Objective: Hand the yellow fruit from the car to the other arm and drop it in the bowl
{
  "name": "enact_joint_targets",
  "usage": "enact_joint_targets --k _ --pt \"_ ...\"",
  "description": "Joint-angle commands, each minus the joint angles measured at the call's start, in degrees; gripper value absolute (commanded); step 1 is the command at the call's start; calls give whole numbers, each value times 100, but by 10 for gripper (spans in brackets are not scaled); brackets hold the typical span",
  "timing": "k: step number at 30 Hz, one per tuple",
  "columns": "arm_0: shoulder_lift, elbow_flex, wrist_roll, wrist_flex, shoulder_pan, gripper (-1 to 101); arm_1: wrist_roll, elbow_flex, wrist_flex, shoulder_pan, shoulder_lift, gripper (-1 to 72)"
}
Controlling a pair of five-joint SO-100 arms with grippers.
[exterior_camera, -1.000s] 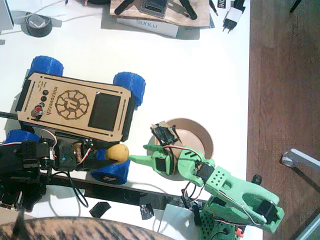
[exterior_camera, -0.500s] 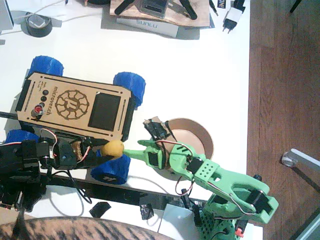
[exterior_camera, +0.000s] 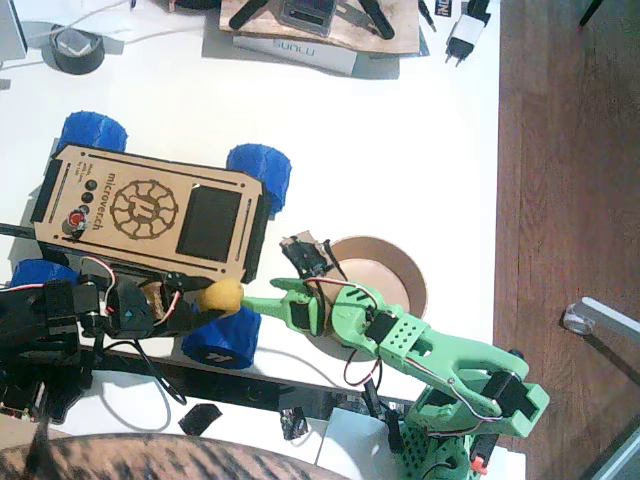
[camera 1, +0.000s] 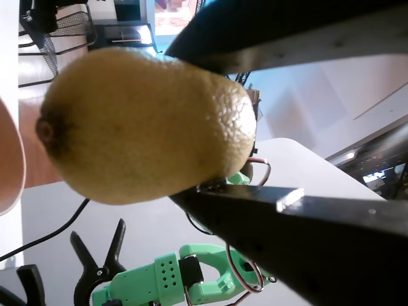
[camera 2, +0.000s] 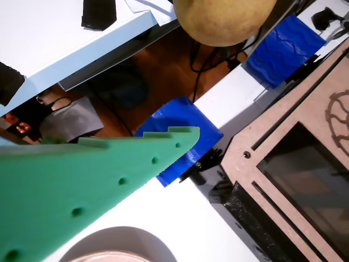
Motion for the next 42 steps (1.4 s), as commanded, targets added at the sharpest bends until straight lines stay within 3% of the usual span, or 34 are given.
enact_joint_targets --k 1,15,27,42 --pt "26 -193 -44 -79 141 0 -44 -703 -457 -53 149 253" --pt "26 -193 -44 -79 141 0 -35 -396 -387 -18 677 261" --pt "9 -193 -44 -79 141 0 -9 396 668 -360 2021 278" --pt "-18 -193 -44 -79 141 0 88 765 1274 -756 2839 272"
